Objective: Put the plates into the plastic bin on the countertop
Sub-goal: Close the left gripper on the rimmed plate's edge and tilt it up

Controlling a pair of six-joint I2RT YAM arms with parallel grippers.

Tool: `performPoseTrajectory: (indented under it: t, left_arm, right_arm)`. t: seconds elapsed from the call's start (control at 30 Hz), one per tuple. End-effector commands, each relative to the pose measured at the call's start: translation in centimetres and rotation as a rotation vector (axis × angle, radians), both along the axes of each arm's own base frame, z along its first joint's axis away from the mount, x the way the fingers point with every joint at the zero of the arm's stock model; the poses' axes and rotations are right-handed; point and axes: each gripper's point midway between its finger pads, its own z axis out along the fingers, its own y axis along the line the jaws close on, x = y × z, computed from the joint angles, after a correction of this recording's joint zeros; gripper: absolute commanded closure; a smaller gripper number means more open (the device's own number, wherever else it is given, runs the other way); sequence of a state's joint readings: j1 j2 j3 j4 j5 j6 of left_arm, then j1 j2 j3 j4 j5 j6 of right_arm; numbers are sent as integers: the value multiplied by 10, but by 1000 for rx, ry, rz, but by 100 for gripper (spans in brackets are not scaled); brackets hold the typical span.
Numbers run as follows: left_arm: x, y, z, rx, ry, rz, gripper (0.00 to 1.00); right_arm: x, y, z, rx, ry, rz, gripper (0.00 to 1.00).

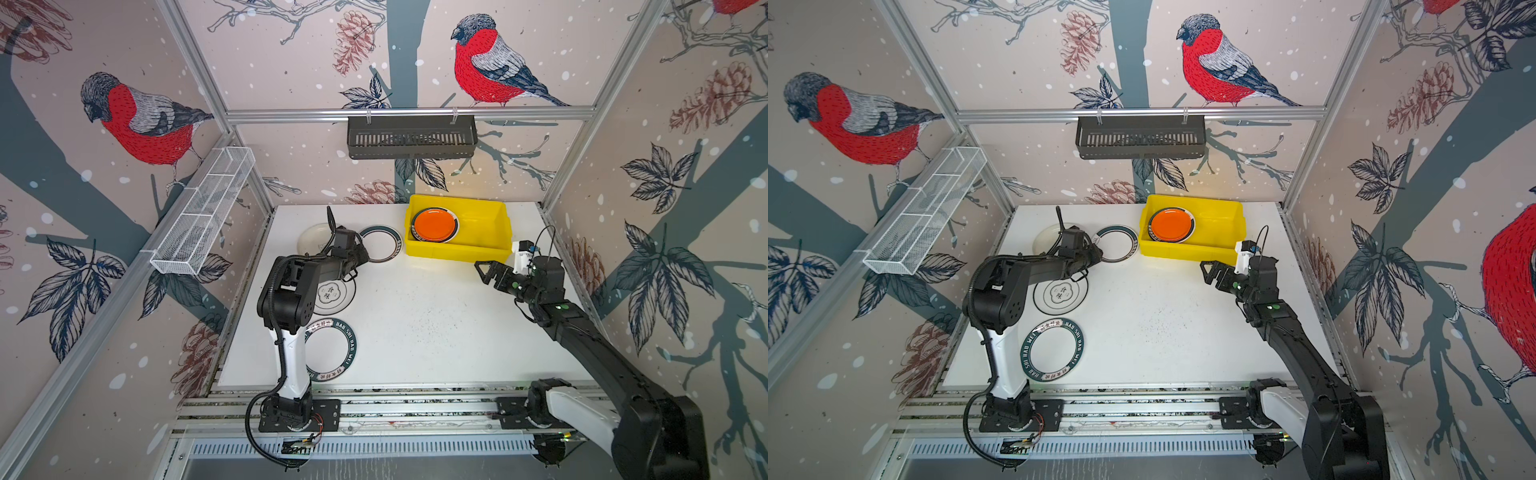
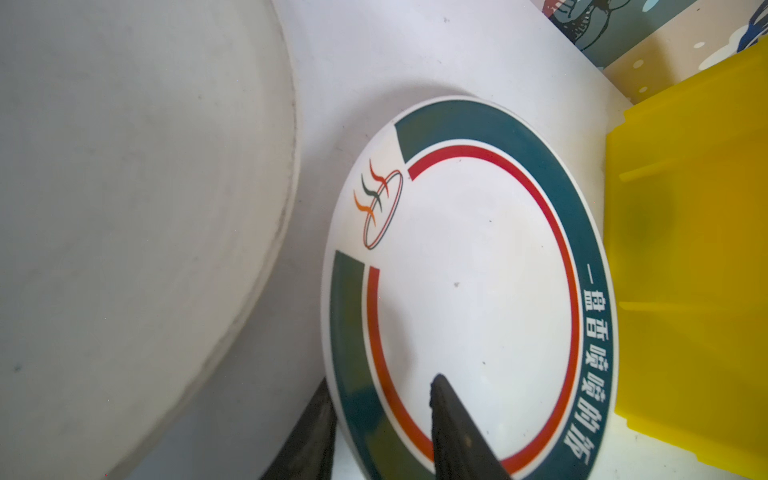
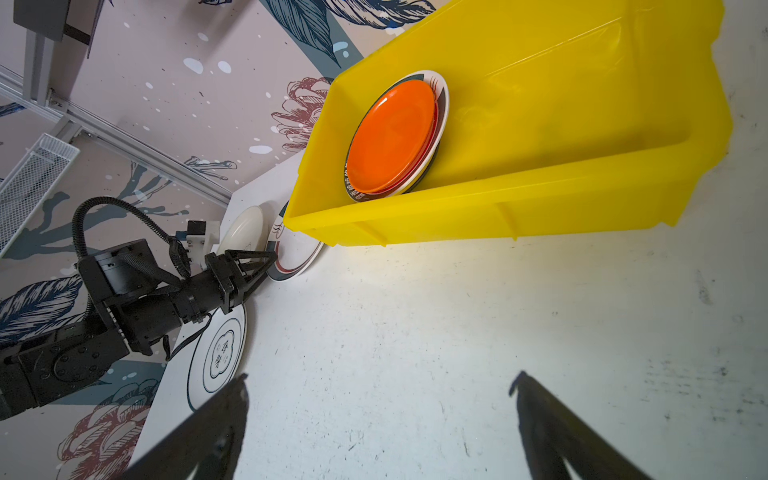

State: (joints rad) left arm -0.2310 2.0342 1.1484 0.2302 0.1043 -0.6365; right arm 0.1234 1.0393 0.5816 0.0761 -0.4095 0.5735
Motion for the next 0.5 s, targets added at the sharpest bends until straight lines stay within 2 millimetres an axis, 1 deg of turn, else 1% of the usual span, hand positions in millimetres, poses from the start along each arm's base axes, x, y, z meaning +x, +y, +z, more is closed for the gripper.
performPoseTrajectory:
  t: [0.0, 0.07, 0.17, 0.3, 0.37, 0.47]
  left_arm:
    - [-2, 2, -9, -2, 36, 15, 63]
    - [-1, 2, -11, -3, 40, 15, 65]
    - [0, 2, -11, -2, 38, 15, 72]
    - [0, 1, -10, -5, 38, 7, 75]
    - [0, 2, -10, -2, 38, 11, 81]
    - [0, 2, -9, -3, 36, 12, 85]
  right_arm:
    - [1, -1, 3, -5, -11, -7, 0]
    - [1, -2, 2, -5, -8, -10, 0]
    - [1, -2, 0, -5, -4, -12, 0]
    - [1, -2, 0, -8, -3, -12, 0]
    - [1, -2, -1, -8, -1, -11, 0]
    - [1, -3, 0, -9, -3, -12, 0]
